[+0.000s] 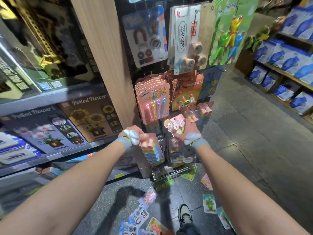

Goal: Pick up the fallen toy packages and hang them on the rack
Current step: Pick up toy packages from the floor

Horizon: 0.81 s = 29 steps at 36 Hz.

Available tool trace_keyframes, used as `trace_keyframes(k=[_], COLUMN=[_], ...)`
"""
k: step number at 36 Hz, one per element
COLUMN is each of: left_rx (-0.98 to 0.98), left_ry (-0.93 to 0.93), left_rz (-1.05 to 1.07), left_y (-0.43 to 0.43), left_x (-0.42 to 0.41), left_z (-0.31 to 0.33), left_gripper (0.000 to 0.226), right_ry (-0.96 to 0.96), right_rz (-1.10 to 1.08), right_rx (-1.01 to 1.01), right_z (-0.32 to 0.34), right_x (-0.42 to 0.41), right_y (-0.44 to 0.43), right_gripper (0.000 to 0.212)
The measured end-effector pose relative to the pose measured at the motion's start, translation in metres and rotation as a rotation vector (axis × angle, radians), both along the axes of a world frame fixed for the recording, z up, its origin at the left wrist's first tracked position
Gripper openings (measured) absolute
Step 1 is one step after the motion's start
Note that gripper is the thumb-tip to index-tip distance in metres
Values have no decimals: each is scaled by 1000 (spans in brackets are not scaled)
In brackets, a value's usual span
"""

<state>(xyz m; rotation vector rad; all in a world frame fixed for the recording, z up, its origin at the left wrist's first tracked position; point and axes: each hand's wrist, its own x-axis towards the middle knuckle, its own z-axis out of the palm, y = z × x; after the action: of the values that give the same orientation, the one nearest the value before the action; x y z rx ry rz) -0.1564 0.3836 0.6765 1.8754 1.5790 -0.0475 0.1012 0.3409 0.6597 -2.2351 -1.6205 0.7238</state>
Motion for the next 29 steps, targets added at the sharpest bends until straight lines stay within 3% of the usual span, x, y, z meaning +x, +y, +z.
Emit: trace_keyframes(k=[6,14,20,29], left_rx=[-69,-38,108,61], left_ry=[-1,62,80,89], left_rz=[-38,-91,15,-15], left_y=[1,0,2,-2], left_x=[5,2,3,11], left_z=[6,13,11,10], left_gripper=[41,40,45,47], right_ry=[-20,-13,23,50], right_rz=[19,13,-1,-36], right_rx=[-49,-61,-94,-165], right_z=[-2,-8,-15,-32], right_x=[-2,-5,-7,-10], right_y=[2,9,20,41], right_gripper=[79,78,82,88])
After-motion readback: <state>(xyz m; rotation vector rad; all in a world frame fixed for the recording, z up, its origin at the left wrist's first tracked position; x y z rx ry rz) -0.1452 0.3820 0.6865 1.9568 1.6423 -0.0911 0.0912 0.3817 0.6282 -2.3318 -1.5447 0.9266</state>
